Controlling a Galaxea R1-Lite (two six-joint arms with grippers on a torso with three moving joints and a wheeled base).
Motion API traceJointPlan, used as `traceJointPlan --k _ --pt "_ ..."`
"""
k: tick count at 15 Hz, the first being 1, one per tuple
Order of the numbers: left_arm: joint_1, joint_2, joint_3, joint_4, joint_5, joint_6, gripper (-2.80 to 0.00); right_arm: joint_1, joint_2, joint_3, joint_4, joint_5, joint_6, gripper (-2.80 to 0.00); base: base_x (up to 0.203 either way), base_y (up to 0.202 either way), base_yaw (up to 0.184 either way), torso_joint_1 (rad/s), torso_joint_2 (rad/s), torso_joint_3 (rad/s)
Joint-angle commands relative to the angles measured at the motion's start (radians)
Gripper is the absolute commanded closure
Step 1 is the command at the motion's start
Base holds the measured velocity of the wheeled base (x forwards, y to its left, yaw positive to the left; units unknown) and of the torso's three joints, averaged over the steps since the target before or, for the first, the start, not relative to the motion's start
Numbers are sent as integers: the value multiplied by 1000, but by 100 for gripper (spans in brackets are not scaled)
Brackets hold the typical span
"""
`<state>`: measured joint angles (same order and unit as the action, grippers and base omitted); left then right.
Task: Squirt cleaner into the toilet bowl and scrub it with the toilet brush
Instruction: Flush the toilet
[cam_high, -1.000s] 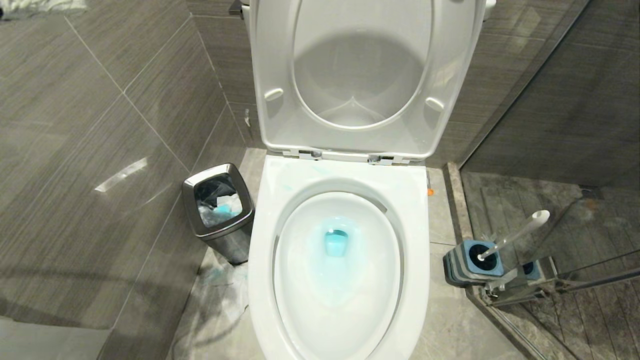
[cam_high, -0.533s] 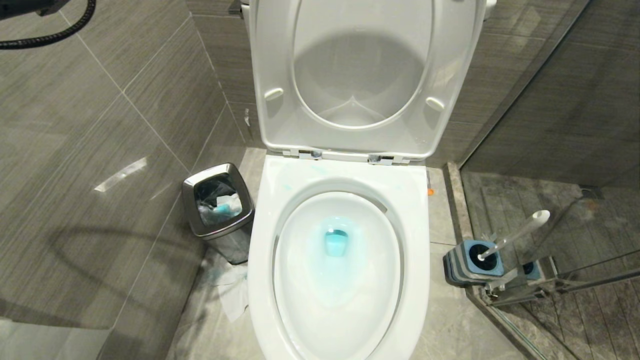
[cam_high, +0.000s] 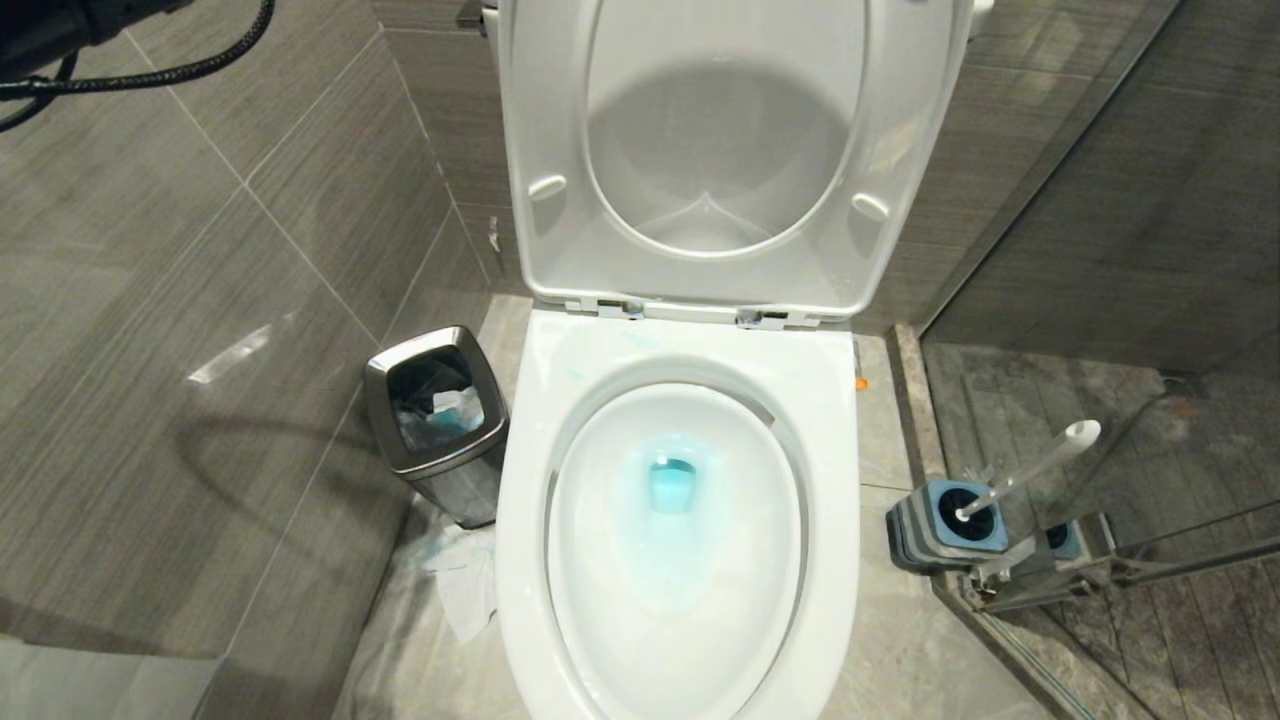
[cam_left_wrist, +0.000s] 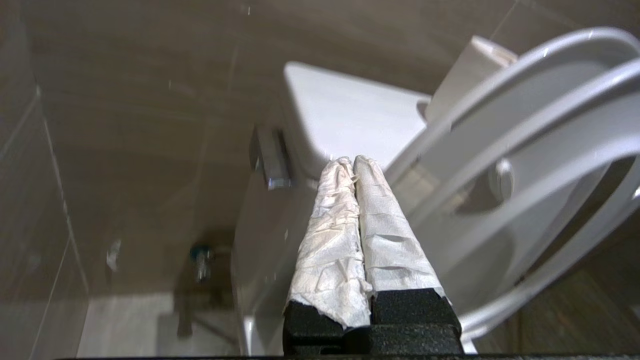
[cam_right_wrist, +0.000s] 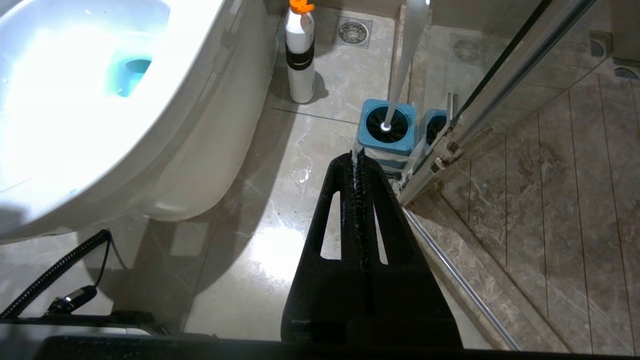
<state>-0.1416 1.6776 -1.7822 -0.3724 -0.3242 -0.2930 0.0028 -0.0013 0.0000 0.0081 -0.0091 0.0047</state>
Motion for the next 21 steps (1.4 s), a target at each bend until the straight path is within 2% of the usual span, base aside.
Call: traceJointPlan --k 1,4,7,8,10,14,16,18,21 --pt "5 100 -99 -37 1 -11 0 0 1 1 0 0 0 0 0 0 0 0 0 0" --pt "10 164 -161 -43 48 -1 0 0 1 0 0 0 0 0 0 0 0 0 0 0" --pt "5 170 -161 -23 113 78 0 0 1 0 0 0 0 0 0 0 0 0 0 0" --pt "4 163 -161 6 124 86 0 0 1 0 0 0 0 0 0 0 0 0 0 0" --pt "3 149 -161 80 117 89 0 0 1 0 -1 0 0 0 0 0 0 0 0 0" --pt "-21 132 -162 94 117 92 0 0 1 1 0 0 0 0 0 0 0 0 0 0" --pt "-18 122 -161 141 119 99 0 0 1 1 0 0 0 0 0 0 0 0 0 0" --pt "-14 119 -161 200 127 162 0 0 1 0 0 0 0 0 0 0 0 0 0 0" --pt "-9 116 -161 213 126 244 0 0 1 0 0 0 0 0 0 0 0 0 0 0"
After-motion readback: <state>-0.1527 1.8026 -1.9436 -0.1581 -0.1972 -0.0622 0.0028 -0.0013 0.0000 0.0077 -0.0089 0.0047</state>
